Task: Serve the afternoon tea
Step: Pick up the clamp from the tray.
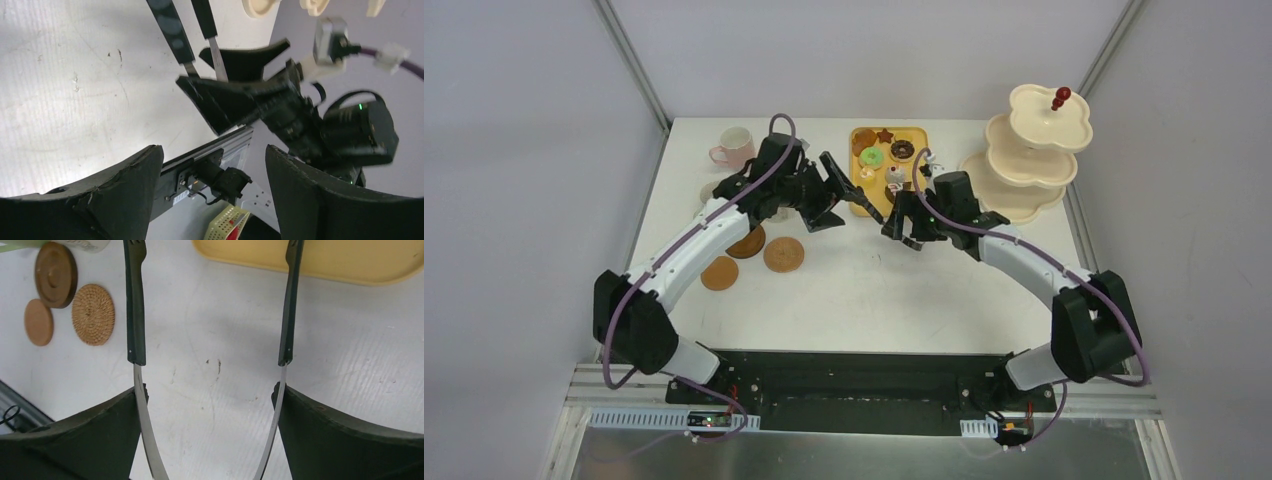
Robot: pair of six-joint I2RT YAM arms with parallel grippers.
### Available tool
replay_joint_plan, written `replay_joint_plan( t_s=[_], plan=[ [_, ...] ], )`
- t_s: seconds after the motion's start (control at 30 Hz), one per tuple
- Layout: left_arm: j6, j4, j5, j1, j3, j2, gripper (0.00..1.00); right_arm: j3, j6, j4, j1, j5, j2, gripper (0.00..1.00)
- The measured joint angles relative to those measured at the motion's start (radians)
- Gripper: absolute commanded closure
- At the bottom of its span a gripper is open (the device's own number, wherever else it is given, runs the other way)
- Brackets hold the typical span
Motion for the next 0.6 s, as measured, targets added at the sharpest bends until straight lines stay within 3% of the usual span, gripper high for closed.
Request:
replay_joint_plan(
  t_s=[0.43,0.53,0.6],
  plan=[
    [-0.132,0.145,0.014,-0.034,0.019,0.222,0.18,-0.143,0.064,0.060,-0.019,-0.138,-0.193,0.08],
    [-0.146,0.179,0.018,-0.049,0.026,0.248,0.24,-0.143,0.066,0.065,-0.019,-0.153,-0.210,0.08],
    [-0.153,0.194,0.019,-0.056,0.030,0.262,0.34,-0.143,0.069,0.064,-0.019,-0.162,-0.219,0.07]
  ],
)
